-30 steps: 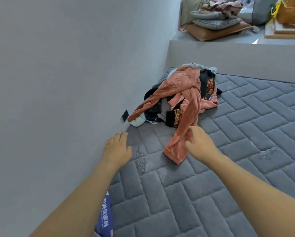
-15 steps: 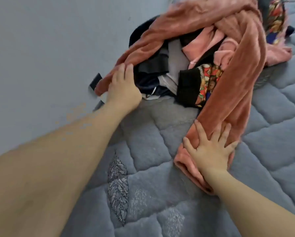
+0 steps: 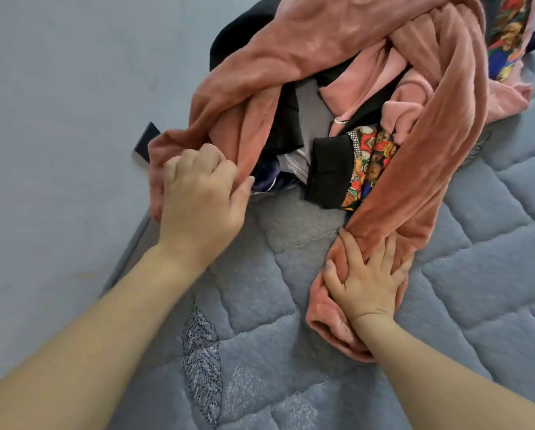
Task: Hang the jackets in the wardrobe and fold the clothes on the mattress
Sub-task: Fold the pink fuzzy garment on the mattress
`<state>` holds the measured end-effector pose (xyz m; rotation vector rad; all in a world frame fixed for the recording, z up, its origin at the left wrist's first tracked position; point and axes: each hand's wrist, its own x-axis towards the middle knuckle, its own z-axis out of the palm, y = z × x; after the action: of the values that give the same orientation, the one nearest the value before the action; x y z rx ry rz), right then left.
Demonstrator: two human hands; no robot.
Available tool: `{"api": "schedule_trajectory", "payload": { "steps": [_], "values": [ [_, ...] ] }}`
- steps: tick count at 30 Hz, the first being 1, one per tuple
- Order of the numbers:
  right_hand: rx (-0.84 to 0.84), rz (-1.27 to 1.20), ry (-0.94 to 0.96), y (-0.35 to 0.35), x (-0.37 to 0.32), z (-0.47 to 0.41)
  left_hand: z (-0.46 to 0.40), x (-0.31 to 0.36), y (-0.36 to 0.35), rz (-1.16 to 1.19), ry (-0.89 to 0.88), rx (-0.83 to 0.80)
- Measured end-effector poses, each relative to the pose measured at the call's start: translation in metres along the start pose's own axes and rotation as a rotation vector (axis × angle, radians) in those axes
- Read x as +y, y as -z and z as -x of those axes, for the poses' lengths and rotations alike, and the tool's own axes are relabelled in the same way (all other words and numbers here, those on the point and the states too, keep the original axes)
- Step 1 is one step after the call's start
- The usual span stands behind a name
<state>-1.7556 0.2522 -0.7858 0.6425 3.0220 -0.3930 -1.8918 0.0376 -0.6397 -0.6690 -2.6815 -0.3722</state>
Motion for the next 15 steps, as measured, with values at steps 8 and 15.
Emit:
{"api": "schedule_trajectory", "payload": {
  "steps": [8, 15],
  "values": [
    [0.025, 0.002, -0.004, -0.003, -0.002, 0.0, 0.099, 0.05, -0.069, 0.065, 0.367, -0.747],
    [0.07, 0.01, -0.002, -0.005, -0.002, -0.001, 0.11, 0.051, -0.1, 0.018, 0.256, -0.403]
  ]
}}
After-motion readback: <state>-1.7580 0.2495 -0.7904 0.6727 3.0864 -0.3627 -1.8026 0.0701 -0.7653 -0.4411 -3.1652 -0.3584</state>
